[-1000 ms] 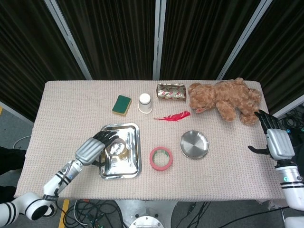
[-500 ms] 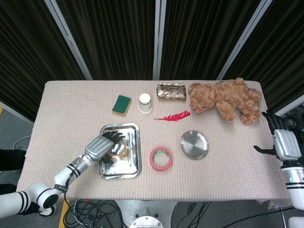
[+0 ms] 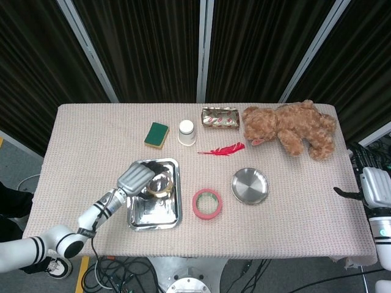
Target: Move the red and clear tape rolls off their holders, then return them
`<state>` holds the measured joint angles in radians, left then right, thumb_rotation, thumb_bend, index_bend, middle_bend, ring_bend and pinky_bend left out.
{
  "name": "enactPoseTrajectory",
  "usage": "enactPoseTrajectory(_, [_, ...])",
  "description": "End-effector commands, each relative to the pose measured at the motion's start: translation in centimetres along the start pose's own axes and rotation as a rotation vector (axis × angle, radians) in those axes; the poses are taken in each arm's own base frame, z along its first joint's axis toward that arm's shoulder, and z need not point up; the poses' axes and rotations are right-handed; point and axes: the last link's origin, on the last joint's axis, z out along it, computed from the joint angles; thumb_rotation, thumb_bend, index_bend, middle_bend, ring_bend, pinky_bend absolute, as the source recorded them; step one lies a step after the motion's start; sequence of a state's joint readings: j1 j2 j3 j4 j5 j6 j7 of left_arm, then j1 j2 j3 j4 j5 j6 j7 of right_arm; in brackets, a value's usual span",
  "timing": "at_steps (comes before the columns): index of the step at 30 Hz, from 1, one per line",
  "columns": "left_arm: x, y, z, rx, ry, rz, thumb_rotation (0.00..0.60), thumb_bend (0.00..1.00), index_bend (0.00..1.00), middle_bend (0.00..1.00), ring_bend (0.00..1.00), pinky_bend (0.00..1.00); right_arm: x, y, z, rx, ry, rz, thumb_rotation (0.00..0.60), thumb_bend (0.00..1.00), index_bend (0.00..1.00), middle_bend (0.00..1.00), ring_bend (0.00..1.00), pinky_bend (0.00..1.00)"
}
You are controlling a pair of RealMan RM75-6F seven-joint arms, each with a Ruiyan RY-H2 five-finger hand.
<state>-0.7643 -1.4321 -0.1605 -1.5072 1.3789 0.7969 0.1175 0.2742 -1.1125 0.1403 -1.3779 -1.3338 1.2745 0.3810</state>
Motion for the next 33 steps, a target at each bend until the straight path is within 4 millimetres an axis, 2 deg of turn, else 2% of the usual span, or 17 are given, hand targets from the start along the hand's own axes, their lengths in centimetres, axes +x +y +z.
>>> enactPoseTrajectory(1, [1.5, 1.3, 2.8, -0.044, 0.013, -0.001, 0.600, 0.26, 0.21, 0.28, 0.18, 0.38, 0.2, 0.5, -0.3, -0.018, 0.013, 0.009, 0.600, 0.00, 0.00, 0.00, 0.00, 0.00])
enactPoseTrajectory(5, [1.9, 3.0, 6.4, -0.083, 0.006, -0.011, 0.600, 0.26, 0.20, 0.28, 0.18, 0.38, 0.5, 1.3, -0.7, -0.044, 0.029, 0.026, 0.600, 0.00, 0.00, 0.00, 0.00, 0.00])
enactPoseTrajectory(8, [1.4, 3.8, 8.9, -0.097, 0.016, -0.011, 0.600, 0.26, 0.21, 0.28, 0.18, 0.38, 0.7, 2.1, -1.1, -0.068, 0.036, 0.041, 0.600, 0.00, 0.00, 0.00, 0.00, 0.00])
enactPoseTrajectory(11, [0.7, 4.4, 10.8, -0.102, 0.009, -0.032, 0.600, 0.26, 0.21, 0.28, 0.18, 0.38, 0.6, 2.9, -1.4, -0.092, 0.035, 0.045, 0.600, 0.00, 0.00, 0.00, 0.00, 0.00])
enactPoseTrajectory(17, [0.1, 5.8, 13.0, -0.135, 0.011, -0.049, 0.600, 0.26, 0.20, 0.28, 0.18, 0.38, 0.5, 4.1, -1.6, -0.123, 0.035, 0.064, 0.600, 0.00, 0.00, 0.00, 0.00, 0.00])
enactPoseTrajectory(21, [-0.4, 6.5, 13.9, -0.148, 0.012, -0.053, 0.600, 0.25, 0.18, 0.26, 0.17, 0.37, 0.6, 4.5, -1.7, -0.132, 0.041, 0.070, 0.600, 0.00, 0.00, 0.00, 0.00, 0.00])
enactPoseTrajectory(27, [-0.6, 6.0, 14.3, -0.147, 0.048, -0.036, 0.600, 0.21, 0.06, 0.07, 0.04, 0.26, 0.6, 5.0, -1.9, -0.140, 0.041, 0.076, 0.600, 0.00, 0.00, 0.00, 0.00, 0.00])
enactPoseTrajectory(30, [-0.3, 4.9, 13.6, -0.136, 0.055, -0.031, 0.600, 0.21, 0.05, 0.04, 0.01, 0.22, 0.4, 4.9, -1.9, -0.132, 0.034, 0.072, 0.600, 0.00, 0.00, 0.00, 0.00, 0.00])
enactPoseTrajectory(33, [0.0, 3.4, 11.7, -0.127, 0.064, -0.040, 0.600, 0.20, 0.05, 0.04, 0.00, 0.20, 0.1, 4.2, -1.6, -0.108, 0.018, 0.064, 0.600, 0.00, 0.00, 0.00, 0.00, 0.00])
